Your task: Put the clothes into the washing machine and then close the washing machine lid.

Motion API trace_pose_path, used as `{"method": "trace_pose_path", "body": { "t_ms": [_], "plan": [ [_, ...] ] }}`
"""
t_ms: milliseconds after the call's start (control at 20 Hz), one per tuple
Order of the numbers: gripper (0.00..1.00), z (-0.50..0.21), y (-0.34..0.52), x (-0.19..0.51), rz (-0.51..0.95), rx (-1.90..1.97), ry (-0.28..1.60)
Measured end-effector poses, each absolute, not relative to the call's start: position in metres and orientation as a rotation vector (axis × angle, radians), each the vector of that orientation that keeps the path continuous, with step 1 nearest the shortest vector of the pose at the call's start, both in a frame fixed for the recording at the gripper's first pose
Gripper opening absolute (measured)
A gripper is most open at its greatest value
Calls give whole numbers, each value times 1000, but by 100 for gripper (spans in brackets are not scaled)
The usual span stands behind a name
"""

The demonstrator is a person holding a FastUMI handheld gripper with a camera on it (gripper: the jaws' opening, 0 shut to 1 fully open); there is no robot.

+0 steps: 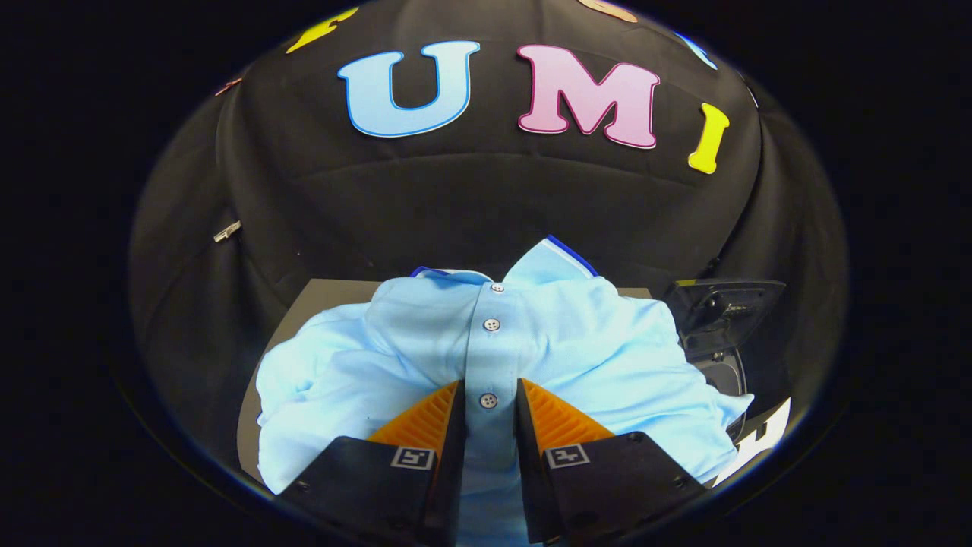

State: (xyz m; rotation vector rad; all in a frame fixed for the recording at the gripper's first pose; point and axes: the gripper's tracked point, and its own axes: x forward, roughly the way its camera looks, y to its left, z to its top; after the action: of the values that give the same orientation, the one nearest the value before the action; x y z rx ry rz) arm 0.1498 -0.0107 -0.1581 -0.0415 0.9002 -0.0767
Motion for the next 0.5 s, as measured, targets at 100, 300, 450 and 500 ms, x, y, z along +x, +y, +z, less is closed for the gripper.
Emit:
{"method": "trace_pose_path", "body": {
  "t_ms": [100, 300, 450, 500],
  "plan": [
    [29, -159, -12, 149, -85, -41, 918],
    [20, -157, -14, 149, -80, -50, 914],
    [20, -157, -15, 150, -81, -3, 916],
    [20, -157, -14, 150, -75, 14, 923]
  ]
}}
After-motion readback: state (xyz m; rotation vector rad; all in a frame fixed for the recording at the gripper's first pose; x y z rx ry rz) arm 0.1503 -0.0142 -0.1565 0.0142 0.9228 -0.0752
